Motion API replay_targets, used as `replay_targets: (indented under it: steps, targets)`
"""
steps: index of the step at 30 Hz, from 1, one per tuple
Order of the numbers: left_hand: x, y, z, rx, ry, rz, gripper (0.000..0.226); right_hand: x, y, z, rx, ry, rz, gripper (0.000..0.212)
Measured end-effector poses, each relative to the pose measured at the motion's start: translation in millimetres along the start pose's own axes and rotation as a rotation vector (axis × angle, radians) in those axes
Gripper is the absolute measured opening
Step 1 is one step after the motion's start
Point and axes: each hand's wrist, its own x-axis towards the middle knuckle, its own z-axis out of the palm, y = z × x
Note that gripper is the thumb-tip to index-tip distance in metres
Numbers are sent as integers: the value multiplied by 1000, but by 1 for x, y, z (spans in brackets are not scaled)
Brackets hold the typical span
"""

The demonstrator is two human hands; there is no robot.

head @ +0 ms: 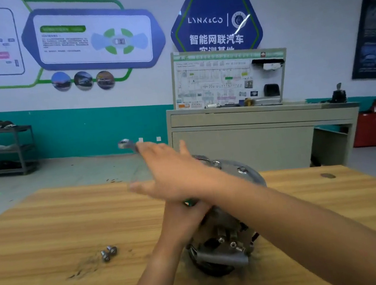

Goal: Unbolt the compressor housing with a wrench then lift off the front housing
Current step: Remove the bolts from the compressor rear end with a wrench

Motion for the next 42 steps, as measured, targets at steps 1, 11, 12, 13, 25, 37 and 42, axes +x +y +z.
replay_targets:
  steps: [1, 11, 12, 13, 25, 37, 42]
  targets:
    - [0, -2, -1, -32, 7, -23, 31, -21, -11, -2, 55, 51, -44, 76]
    - [-4, -4, -16, -253, -56, -71, 64, -158, 61, 17, 1244, 983, 628, 40]
    - [-4, -3, -15, -265, -67, -80, 66, -153, 82, 16, 1206, 1022, 724, 39]
    - [-3, -2, -14, -269, -79, -81, 67, -144, 104, 15, 1136, 1034, 793, 34]
    - [-2, 11, -5, -236, -141, -105, 70, 54, 98, -6, 23, -182, 463, 67]
    - [-2, 1, -14, -207, -18, -134, 35, -109, -30, 8, 403, 392, -203, 51]
    - [-10, 6, -24, -94, -14, -161, 53, -170, 52, 23, 464, 939, 269, 21]
